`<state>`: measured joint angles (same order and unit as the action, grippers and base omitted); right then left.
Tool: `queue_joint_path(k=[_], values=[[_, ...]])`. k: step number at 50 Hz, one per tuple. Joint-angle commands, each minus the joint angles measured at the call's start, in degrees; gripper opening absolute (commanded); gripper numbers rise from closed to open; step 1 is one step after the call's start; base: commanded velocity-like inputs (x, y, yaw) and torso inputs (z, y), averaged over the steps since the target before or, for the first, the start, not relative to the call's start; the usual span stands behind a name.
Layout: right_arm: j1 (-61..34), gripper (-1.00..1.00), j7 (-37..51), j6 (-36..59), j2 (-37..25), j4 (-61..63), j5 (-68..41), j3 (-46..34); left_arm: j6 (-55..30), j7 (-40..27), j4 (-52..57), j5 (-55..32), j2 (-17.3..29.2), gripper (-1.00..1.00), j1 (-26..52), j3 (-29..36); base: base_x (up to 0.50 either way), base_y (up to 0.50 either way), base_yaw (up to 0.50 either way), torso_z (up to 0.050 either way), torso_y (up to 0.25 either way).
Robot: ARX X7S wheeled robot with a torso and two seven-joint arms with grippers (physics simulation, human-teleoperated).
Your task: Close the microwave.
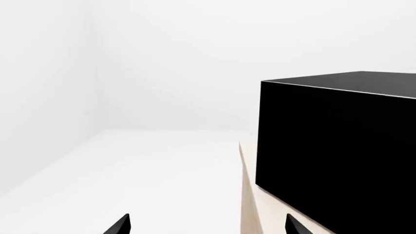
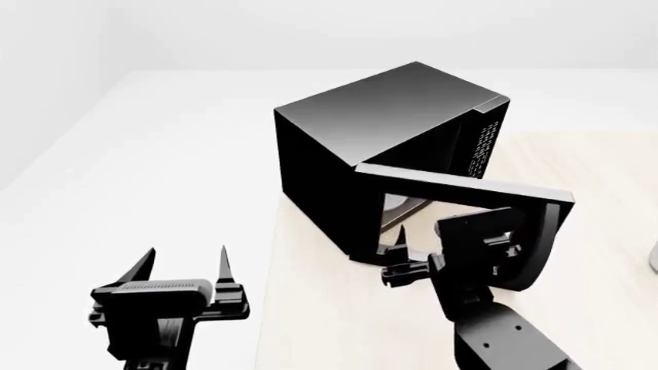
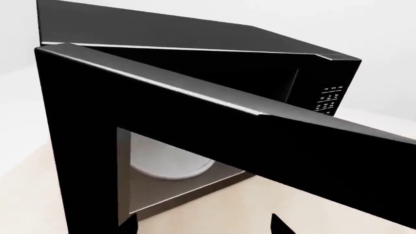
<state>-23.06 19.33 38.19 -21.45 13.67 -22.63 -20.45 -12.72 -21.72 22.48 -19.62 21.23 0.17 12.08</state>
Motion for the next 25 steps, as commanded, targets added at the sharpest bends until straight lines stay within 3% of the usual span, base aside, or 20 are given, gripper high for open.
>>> queue_joint_path(k=[1,25], values=[[-1.82,1.0,-0.69,-0.34,-0.85,-3.49,1.23,0.62,-0.09,-0.21,0.14,-0.12,0.18,1.0,0.13,0.07,0.0,0.0,0.0,0.0,0.0],[-6.25,1.0,-4.4,-2.63,-1.19,-10.99,1.76,-0.55,0.01,-0.47,-0.18,-0.37,0.38,1.0,0.21,0.3,0.0,0.0,0.0,0.0,0.0]])
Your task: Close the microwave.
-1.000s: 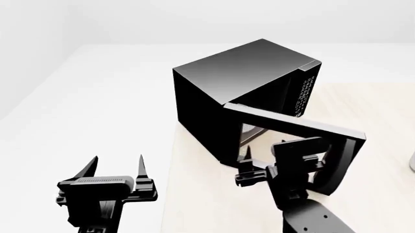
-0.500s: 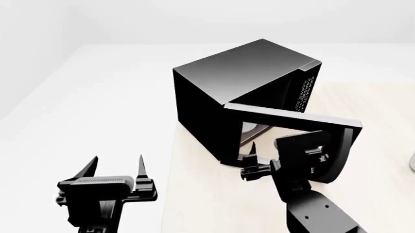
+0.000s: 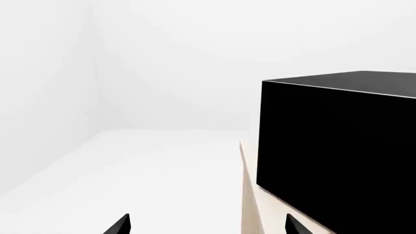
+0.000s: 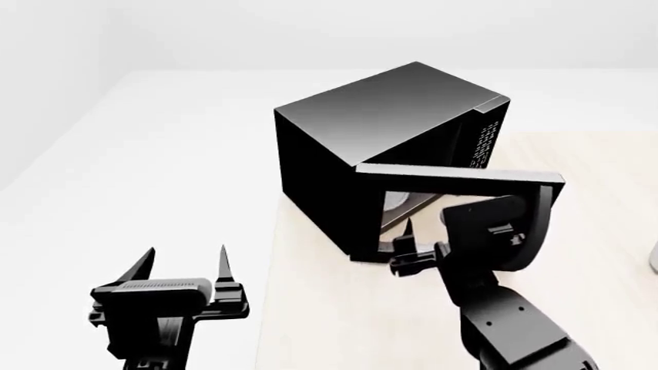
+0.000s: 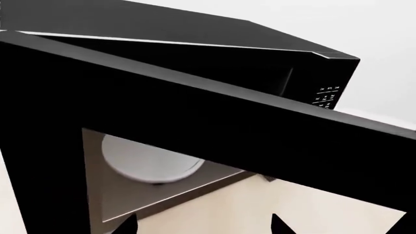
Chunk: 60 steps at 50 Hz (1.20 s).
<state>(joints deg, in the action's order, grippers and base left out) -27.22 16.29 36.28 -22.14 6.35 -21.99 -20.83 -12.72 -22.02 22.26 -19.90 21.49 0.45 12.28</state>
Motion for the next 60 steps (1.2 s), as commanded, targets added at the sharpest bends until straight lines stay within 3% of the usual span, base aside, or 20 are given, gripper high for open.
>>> queue_joint_path(k=[1,60], values=[[-2.58,1.0,-1.71,-0.62,-0.62,-4.02,1.18,-0.37,-0.02,-0.19,0.01,-0.14,0.13,1.0,-0.02,0.07,0.0,0.0,0.0,0.0,0.0],[-13.13,1.0,-16.78,-8.45,-1.43,-23.12,-1.8,-0.95,0.14,-0.88,-0.45,-0.28,0.63,1.0,0.42,0.96,0.0,0.0,0.0,0.0,0.0]])
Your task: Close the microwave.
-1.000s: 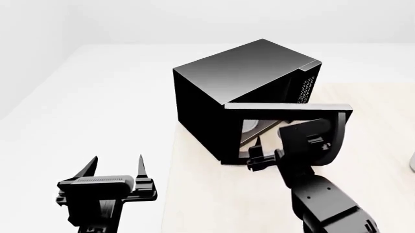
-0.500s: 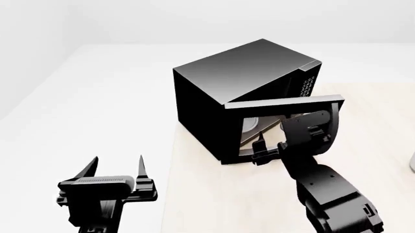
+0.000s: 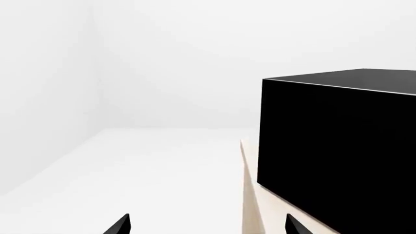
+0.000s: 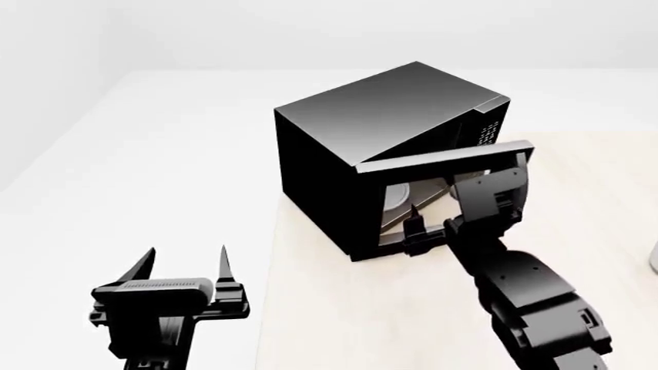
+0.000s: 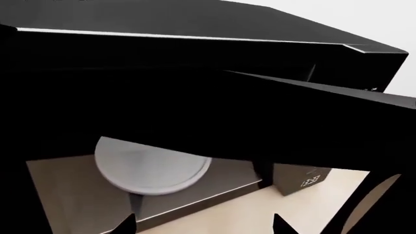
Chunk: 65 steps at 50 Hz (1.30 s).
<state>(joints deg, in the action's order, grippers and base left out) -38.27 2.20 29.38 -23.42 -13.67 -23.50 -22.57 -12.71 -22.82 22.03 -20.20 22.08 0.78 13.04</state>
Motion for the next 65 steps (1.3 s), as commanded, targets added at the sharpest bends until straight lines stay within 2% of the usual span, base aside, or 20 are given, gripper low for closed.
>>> queue_joint_path(k=[1,24,40,55,65], values=[[-2.2,1.0,-2.85,-1.6,-0.13,-3.37,-0.37,0.84,0.24,-0.07,-0.28,0.04,0.03,1.0,0.07,0.21,0.0,0.0,0.0,0.0,0.0],[-8.99,1.0,-10.29,-7.68,2.01,-19.12,0.56,-0.44,0.67,-0.24,-0.87,0.0,0.06,1.0,0.1,0.56,0.0,0.0,0.0,0.0,0.0],[-13.07,1.0,-12.29,-8.43,2.46,-24.74,1.56,-1.32,0.53,-0.37,-0.98,-0.39,0.3,1.0,0.42,0.47,0.0,0.0,0.0,0.0,0.0],[-19.18,1.0,-16.21,-13.55,5.59,-37.25,3.46,-2.89,0.33,-0.64,-0.85,-0.42,0.52,1.0,0.58,0.63,0.0,0.0,0.0,0.0,0.0],[-20.1,1.0,-16.95,-15.12,6.64,-40.22,3.85,-3.28,0.43,-0.71,-0.99,-0.65,0.59,1.0,0.52,0.61,0.0,0.0,0.0,0.0,0.0]])
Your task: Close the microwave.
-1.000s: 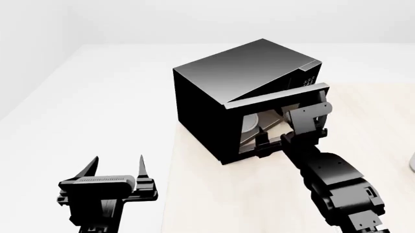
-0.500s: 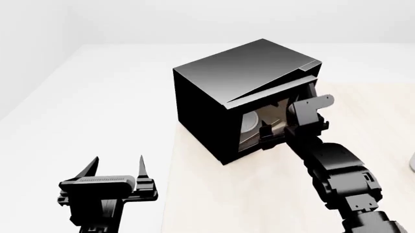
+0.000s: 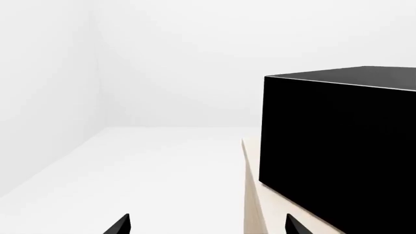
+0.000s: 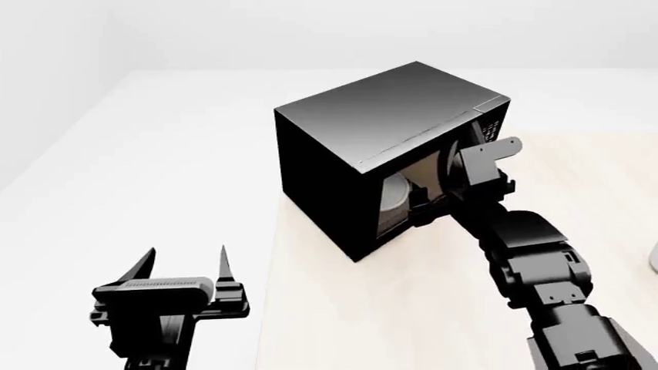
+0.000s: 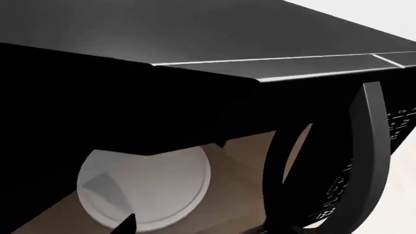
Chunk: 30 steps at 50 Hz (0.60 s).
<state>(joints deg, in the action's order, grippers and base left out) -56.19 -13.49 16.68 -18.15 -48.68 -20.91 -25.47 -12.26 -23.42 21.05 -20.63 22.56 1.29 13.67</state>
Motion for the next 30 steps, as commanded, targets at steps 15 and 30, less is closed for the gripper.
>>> queue_joint_path(k=[15,30], values=[[-5.02,1.0,-2.71,-6.36,3.47,-13.26,2.1,-0.72,0.39,-0.24,-0.47,-0.21,0.09,1.0,-0.08,0.18,0.01,0.0,0.01,-0.001,0.0],[5.5,1.0,6.01,5.46,-2.56,14.92,-1.66,1.72,0.51,-0.35,-0.74,-0.16,0.15,1.0,0.11,0.44,0.01,0.0,0.01,-0.001,0.0]])
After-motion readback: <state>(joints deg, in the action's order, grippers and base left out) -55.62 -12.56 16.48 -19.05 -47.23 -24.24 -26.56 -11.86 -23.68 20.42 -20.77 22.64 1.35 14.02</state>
